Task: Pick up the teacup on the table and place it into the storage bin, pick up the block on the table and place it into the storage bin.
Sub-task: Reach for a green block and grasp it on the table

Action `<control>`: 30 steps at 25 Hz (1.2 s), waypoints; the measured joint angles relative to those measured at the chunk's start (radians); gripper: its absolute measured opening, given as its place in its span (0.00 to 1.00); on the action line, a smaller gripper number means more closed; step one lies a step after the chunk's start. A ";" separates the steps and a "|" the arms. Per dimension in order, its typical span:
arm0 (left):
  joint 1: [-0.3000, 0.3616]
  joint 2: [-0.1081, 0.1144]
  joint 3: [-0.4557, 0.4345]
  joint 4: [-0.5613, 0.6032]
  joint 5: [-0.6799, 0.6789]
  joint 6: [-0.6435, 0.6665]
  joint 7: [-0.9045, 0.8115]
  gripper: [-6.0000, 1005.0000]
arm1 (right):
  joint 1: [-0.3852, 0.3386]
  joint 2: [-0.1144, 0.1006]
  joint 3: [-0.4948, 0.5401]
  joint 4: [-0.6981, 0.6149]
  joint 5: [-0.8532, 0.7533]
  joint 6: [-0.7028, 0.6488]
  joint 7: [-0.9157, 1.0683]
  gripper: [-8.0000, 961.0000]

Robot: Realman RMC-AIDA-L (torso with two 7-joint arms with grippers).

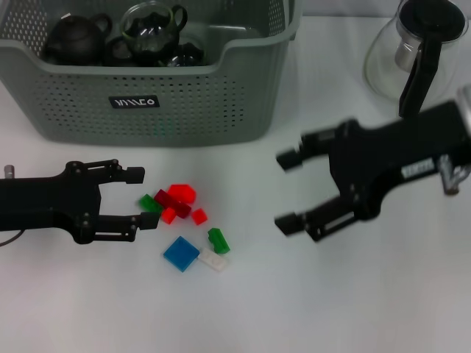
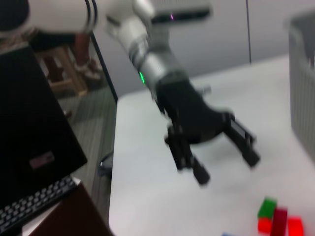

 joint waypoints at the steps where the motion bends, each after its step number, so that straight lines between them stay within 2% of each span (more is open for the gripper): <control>1: 0.000 -0.001 0.000 0.000 0.000 0.000 0.000 0.83 | 0.007 0.001 -0.004 0.049 -0.025 0.011 -0.013 0.99; 6: 0.002 -0.002 0.000 0.000 0.000 0.000 0.000 0.83 | 0.067 0.003 -0.060 0.267 -0.064 0.118 -0.083 0.98; 12: -0.002 -0.001 0.001 0.000 0.000 0.000 -0.003 0.83 | 0.140 0.005 -0.232 0.410 -0.087 0.313 -0.102 0.98; 16: -0.004 -0.004 0.001 0.000 0.000 -0.003 -0.004 0.83 | 0.166 0.008 -0.359 0.438 -0.089 0.435 -0.103 0.98; 24: -0.003 -0.008 -0.003 -0.011 0.000 -0.009 -0.005 0.83 | 0.177 0.011 -0.516 0.432 -0.088 0.614 -0.136 0.98; 30: -0.007 -0.009 -0.006 -0.023 -0.004 -0.011 -0.006 0.83 | 0.184 0.012 -0.558 0.437 -0.084 0.673 -0.176 0.98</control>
